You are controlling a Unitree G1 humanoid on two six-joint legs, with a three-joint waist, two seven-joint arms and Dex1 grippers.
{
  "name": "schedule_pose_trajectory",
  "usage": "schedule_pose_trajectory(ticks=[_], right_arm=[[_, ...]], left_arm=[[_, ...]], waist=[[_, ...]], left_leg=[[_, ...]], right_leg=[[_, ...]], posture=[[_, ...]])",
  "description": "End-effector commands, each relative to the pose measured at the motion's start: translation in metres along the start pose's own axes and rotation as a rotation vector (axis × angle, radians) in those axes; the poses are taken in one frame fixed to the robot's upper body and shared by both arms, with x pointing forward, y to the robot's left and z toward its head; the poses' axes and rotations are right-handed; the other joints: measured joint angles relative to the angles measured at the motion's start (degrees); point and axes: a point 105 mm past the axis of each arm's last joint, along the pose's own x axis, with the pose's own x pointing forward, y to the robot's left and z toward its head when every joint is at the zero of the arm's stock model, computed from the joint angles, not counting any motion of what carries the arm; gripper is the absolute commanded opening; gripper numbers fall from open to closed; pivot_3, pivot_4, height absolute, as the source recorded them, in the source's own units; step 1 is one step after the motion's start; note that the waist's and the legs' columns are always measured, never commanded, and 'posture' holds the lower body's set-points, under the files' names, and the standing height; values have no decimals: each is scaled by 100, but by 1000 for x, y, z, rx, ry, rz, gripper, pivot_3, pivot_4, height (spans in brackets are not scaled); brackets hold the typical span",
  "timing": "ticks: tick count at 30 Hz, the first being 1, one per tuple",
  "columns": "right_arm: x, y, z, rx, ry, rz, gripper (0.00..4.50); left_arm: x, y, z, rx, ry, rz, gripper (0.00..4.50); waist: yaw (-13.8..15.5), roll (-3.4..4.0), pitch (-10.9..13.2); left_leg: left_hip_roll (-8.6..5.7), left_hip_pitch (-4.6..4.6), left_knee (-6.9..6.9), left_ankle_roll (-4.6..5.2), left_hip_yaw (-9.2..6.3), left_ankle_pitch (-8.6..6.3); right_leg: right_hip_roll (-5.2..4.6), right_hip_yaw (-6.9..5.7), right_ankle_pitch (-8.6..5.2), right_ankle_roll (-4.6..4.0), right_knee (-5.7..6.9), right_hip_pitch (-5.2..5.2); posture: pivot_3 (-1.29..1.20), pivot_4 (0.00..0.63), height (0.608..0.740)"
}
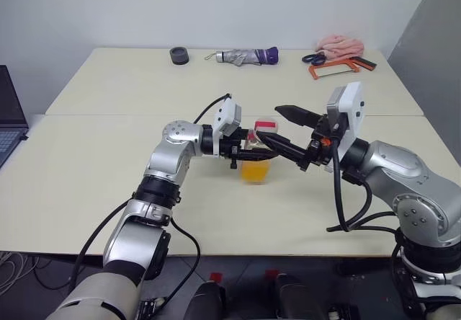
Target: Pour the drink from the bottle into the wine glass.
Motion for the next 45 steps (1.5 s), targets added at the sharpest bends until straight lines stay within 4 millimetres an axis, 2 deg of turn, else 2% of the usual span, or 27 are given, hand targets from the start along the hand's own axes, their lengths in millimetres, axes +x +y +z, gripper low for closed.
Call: schedule_pose_trajectory(ticks=[1,13,24,35,38,43,44,45], right_arm=[[-5,0,14,-22,-48,12,4492],[-2,-5,7,67,1,41,4500],[12,-4,-2,17,46,83,4500],[19,-5,-2,14,34,91,4500],[20,-3,-2,8,37,93,3919],[21,-1,-2,-2,33,96,2109],[21,-1,-1,-5,29,94,1884],[21,-1,-1,-10,27,92,1872]], left_arm=[[1,1,20,76,-35,-11,1713],[4,-2,21,75,-42,-26,1713],[4,-2,20,79,-34,-31,1713],[4,-3,18,79,-32,-27,1713],[4,-3,18,79,-32,-26,1713],[4,-3,18,79,-33,-26,1707],[4,-3,18,79,-33,-26,1706],[4,-3,18,79,-33,-26,1706]], waist=[[0,0,0],[-1,0,0],[-3,0,0],[-3,0,0],[-3,0,0],[-2,0,0],[-3,0,0],[-3,0,0]], left_leg=[[0,0,0,0,0,0],[1,0,0,0,1,0],[0,0,0,0,1,0],[2,0,0,0,-1,0],[2,0,0,0,-1,0],[2,0,0,0,0,0],[2,0,0,0,0,0],[2,0,0,0,0,0]], right_leg=[[0,0,0,0,0,0],[0,1,0,0,0,0],[0,1,0,0,0,0],[-1,0,0,0,0,0],[0,0,0,0,0,0],[-1,0,0,0,0,0],[-1,1,0,0,0,0],[-1,1,0,0,0,0]], posture=[[0,150,740],[0,150,740],[0,150,740],[0,150,740],[0,150,740],[0,150,740],[0,150,740],[0,150,740]])
